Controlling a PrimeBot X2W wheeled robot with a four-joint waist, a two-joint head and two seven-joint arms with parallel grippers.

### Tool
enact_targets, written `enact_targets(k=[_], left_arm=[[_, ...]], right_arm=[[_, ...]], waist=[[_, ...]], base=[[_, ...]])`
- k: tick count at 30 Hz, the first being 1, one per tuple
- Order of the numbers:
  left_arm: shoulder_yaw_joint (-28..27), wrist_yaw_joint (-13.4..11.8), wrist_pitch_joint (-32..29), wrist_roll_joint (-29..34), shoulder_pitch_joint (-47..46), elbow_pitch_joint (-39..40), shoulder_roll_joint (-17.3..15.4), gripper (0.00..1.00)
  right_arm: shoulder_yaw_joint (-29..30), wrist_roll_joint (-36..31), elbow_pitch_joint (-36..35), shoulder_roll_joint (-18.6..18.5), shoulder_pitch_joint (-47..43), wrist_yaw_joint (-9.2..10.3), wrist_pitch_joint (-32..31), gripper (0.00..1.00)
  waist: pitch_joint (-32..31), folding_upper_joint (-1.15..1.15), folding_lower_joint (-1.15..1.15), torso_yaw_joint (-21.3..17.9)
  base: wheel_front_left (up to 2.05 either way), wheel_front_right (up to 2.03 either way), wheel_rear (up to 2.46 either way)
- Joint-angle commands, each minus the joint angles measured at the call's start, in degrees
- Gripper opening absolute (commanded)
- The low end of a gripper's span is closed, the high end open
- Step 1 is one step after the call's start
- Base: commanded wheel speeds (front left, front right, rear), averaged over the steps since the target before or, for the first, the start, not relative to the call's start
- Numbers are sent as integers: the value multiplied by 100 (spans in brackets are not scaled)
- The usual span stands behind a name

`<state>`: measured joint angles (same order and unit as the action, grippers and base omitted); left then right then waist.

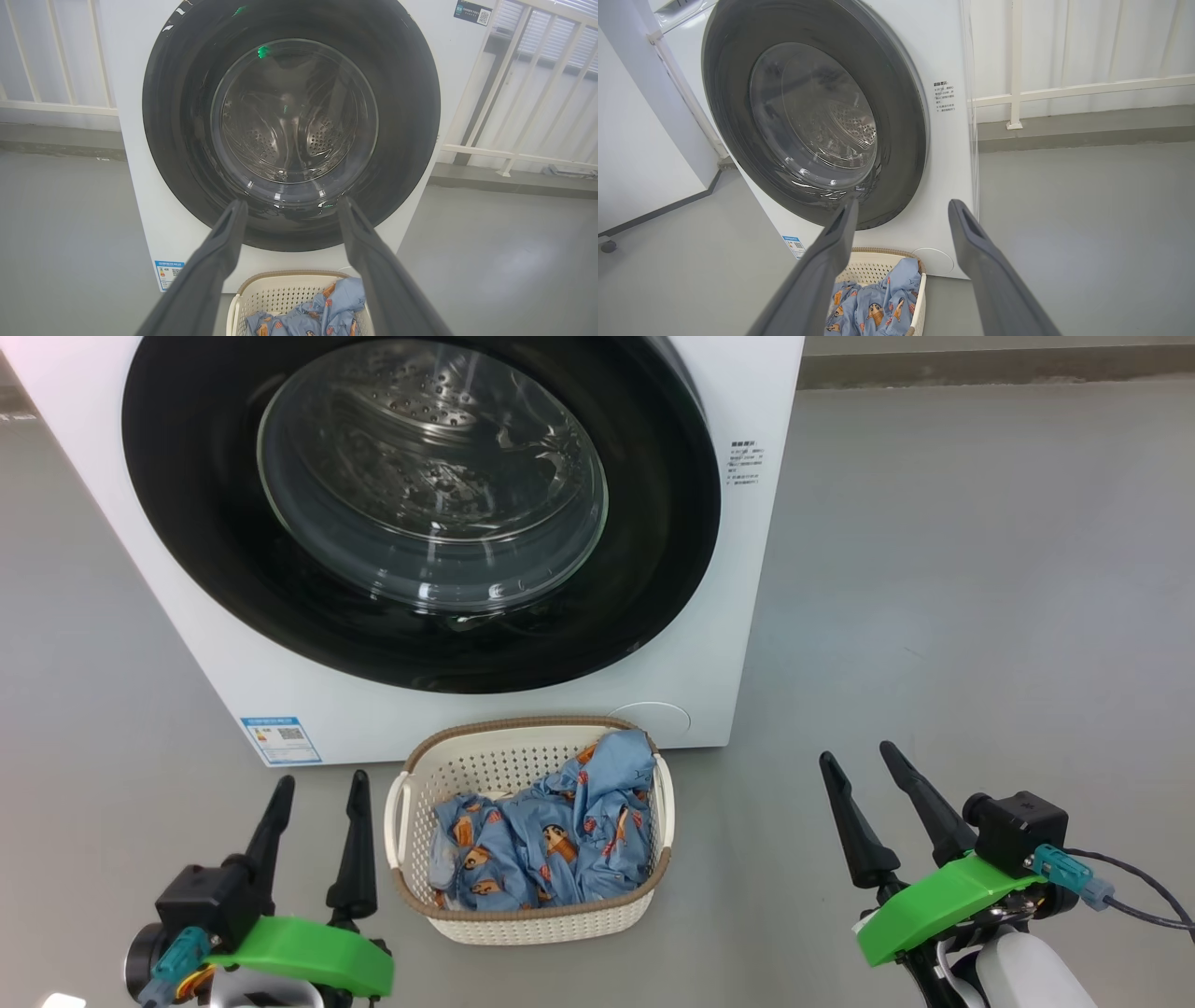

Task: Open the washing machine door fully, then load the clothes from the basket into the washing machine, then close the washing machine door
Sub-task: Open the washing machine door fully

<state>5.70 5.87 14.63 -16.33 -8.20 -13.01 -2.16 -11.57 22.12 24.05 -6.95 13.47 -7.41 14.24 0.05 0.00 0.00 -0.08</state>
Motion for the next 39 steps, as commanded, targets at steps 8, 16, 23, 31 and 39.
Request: enact_targets(k=[8,16,23,31,39], left_arm=[[-188,-25,37,-2,-213,123,-72,100],[-172,-39,37,4,-204,128,-72,100],[-165,-116,37,9,-183,126,-72,100],[-173,-240,37,-40,-188,175,-72,100],[-146,-242,37,-70,-203,198,-72,100]], right_arm=[[-127,-11,-121,16,186,-8,76,100],[-114,-18,-119,9,184,-8,76,100],[-78,-37,-124,0,175,-8,76,100],[-39,-39,-134,-23,193,-8,76,100],[28,-24,-119,-92,316,-8,76,100]], waist=[[3,0,0,-5],[-3,0,0,0],[-19,0,0,4],[5,0,0,26],[88,0,0,57]], base=[[0,0,0],[0,0,0],[0,0,0],[0,0,0],[0,0,0]])
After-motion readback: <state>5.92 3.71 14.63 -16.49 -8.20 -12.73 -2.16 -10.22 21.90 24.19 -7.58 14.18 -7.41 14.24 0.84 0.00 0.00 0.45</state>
